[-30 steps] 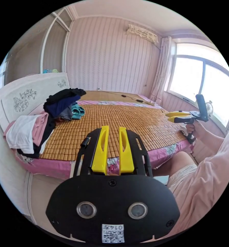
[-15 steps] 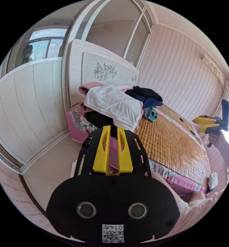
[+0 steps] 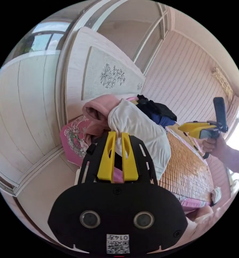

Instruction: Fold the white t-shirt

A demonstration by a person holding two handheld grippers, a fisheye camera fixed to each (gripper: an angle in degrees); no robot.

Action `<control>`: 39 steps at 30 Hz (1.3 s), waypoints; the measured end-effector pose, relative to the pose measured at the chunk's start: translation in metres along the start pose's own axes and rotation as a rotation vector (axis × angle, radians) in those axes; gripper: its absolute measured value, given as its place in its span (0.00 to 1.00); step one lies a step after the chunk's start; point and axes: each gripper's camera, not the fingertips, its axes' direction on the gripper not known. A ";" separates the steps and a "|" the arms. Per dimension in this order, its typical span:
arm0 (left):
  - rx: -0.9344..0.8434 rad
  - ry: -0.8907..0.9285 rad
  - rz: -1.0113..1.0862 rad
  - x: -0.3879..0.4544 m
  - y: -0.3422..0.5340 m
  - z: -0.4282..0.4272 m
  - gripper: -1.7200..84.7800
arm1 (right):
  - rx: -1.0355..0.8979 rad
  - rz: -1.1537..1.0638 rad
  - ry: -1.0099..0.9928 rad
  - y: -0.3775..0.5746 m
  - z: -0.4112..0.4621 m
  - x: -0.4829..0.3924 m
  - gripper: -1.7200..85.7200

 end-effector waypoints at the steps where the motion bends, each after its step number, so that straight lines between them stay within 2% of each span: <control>1: 0.026 0.003 0.043 0.011 0.001 -0.009 0.03 | 0.018 0.003 -0.026 -0.009 0.007 0.004 0.15; 3: 0.060 0.052 0.205 0.053 0.000 -0.026 0.01 | 0.029 0.008 -0.061 -0.021 0.020 0.009 0.15; 7: 0.017 0.061 0.337 0.093 -0.003 -0.020 0.01 | 0.006 0.092 -0.034 -0.045 0.062 0.026 0.18; 9: -0.021 0.091 0.287 0.090 -0.005 -0.015 0.01 | -0.036 0.130 0.010 -0.053 0.079 0.038 0.17; 12: -0.004 0.149 0.274 0.078 -0.007 -0.035 0.02 | -0.080 0.190 0.131 -0.061 0.089 0.055 0.06; 13: 0.003 0.130 0.261 0.074 -0.007 -0.041 0.02 | -0.064 0.189 0.097 -0.061 0.084 0.061 0.04; 16: 0.042 -0.027 0.112 0.027 -0.009 -0.060 0.03 | -0.034 0.184 0.104 -0.058 0.065 0.073 0.02; 18: 0.001 -0.084 -0.026 -0.016 -0.019 -0.055 0.07 | -0.028 0.174 0.128 -0.056 0.053 0.078 0.02; 21: -0.046 -0.049 -0.105 -0.045 -0.038 -0.041 0.14 | -0.001 0.199 0.138 -0.049 0.032 0.089 0.03; 23: -0.070 0.017 -0.126 -0.052 -0.047 -0.032 0.13 | 0.016 0.213 0.149 -0.043 0.021 0.094 0.03; 28: -0.143 0.071 -0.055 -0.041 -0.059 -0.025 0.03 | -0.029 0.215 0.105 -0.029 0.013 0.090 0.14; 30: -0.142 0.050 -0.029 -0.029 -0.061 -0.034 0.01 | -0.071 0.194 0.100 -0.029 0.019 0.083 0.14; 33: -0.106 0.051 -0.011 -0.017 -0.065 -0.058 0.01 | -0.093 0.166 0.151 -0.028 0.014 0.072 0.12; 35: -0.078 0.055 0.002 -0.010 -0.068 -0.076 0.01 | -0.080 0.206 0.142 -0.024 -0.005 0.076 0.06; 39: -0.004 0.052 0.051 0.013 -0.081 -0.122 0.01 | 0.052 0.281 -0.113 0.005 -0.083 0.093 0.03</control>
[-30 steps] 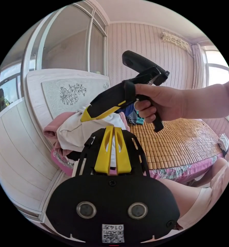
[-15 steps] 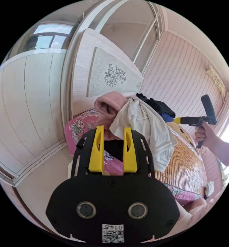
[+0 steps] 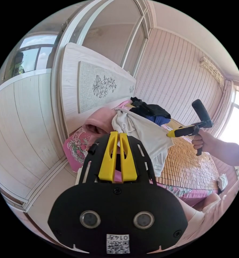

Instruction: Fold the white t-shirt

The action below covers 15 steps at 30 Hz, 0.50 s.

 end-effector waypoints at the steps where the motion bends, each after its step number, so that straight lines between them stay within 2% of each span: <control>1: 0.011 0.001 0.007 0.004 -0.002 -0.006 0.01 | 0.041 0.011 -0.020 0.009 -0.028 0.001 0.02; 5: 0.087 0.060 0.036 0.040 -0.027 -0.048 0.01 | 0.187 0.020 -0.097 0.046 -0.122 -0.005 0.02; 9: 0.185 0.124 0.134 0.099 -0.063 -0.097 0.01 | 0.498 0.024 -0.186 0.123 -0.275 -0.017 0.02; 12: 0.302 0.207 0.185 0.141 -0.086 -0.142 0.01 | 0.708 0.018 -0.149 0.201 -0.391 -0.036 0.02; 15: 0.335 0.298 0.187 0.177 -0.106 -0.174 0.01 | 0.887 0.004 -0.087 0.290 -0.497 -0.064 0.02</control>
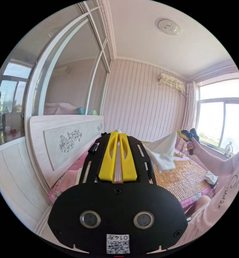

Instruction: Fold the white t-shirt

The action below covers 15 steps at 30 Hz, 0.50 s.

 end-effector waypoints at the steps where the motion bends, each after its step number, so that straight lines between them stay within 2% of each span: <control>1: -0.002 0.020 -0.003 0.007 -0.005 0.000 0.01 | 0.060 -0.019 0.023 -0.005 -0.051 -0.018 0.02; 4: -0.026 0.119 -0.019 0.043 -0.022 0.008 0.01 | 0.151 -0.074 0.125 -0.010 -0.162 -0.066 0.02; 7: -0.043 0.184 -0.012 0.086 -0.030 0.025 0.01 | 0.155 -0.112 0.266 -0.015 -0.239 -0.109 0.02; 12: 0.041 0.279 -0.013 0.162 -0.042 0.035 0.01 | 0.277 -0.144 0.312 -0.020 -0.348 -0.167 0.02; 15: 0.088 0.282 0.044 0.200 -0.047 0.025 0.01 | 0.283 -0.190 0.372 -0.017 -0.401 -0.204 0.02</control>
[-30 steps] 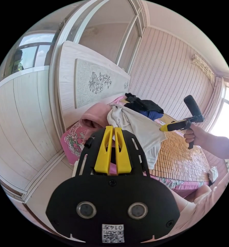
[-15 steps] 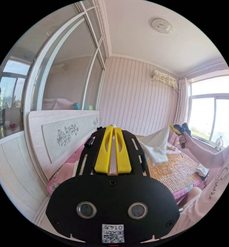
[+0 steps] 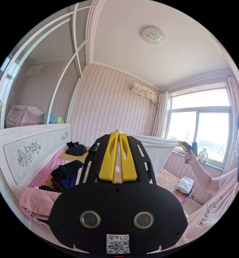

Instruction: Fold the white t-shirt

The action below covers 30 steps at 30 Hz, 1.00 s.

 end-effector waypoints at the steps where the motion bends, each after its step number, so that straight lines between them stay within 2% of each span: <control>1: -0.004 0.000 0.012 0.007 0.000 0.001 0.01 | -0.011 -0.016 0.015 -0.004 -0.020 -0.005 0.02; 4: -0.009 0.030 0.043 0.034 0.004 0.003 0.01 | 0.024 -0.045 -0.001 -0.013 -0.078 -0.019 0.02; 10: 0.096 0.181 0.053 0.064 -0.010 -0.005 0.01 | 0.125 -0.165 -0.061 -0.052 -0.183 -0.062 0.02; 16: 0.099 0.181 0.120 0.084 -0.028 0.049 0.01 | 0.139 -0.218 0.005 -0.113 -0.227 -0.064 0.02; 20: -0.083 0.137 0.086 0.072 -0.014 0.149 0.01 | 0.043 -0.116 0.147 -0.135 -0.217 -0.011 0.02; 24: -0.342 0.048 -0.003 0.041 0.036 0.283 0.01 | -0.144 0.130 0.315 -0.125 -0.178 0.098 0.02; 26: -0.414 0.024 -0.049 0.029 0.062 0.335 0.01 | -0.193 0.218 0.379 -0.116 -0.163 0.140 0.02; 28: -0.437 -0.003 -0.082 0.022 0.077 0.372 0.01 | -0.168 0.310 0.386 -0.118 -0.156 0.176 0.02; 30: -0.355 0.000 -0.107 0.018 0.072 0.394 0.01 | -0.091 0.315 0.370 -0.139 -0.160 0.183 0.02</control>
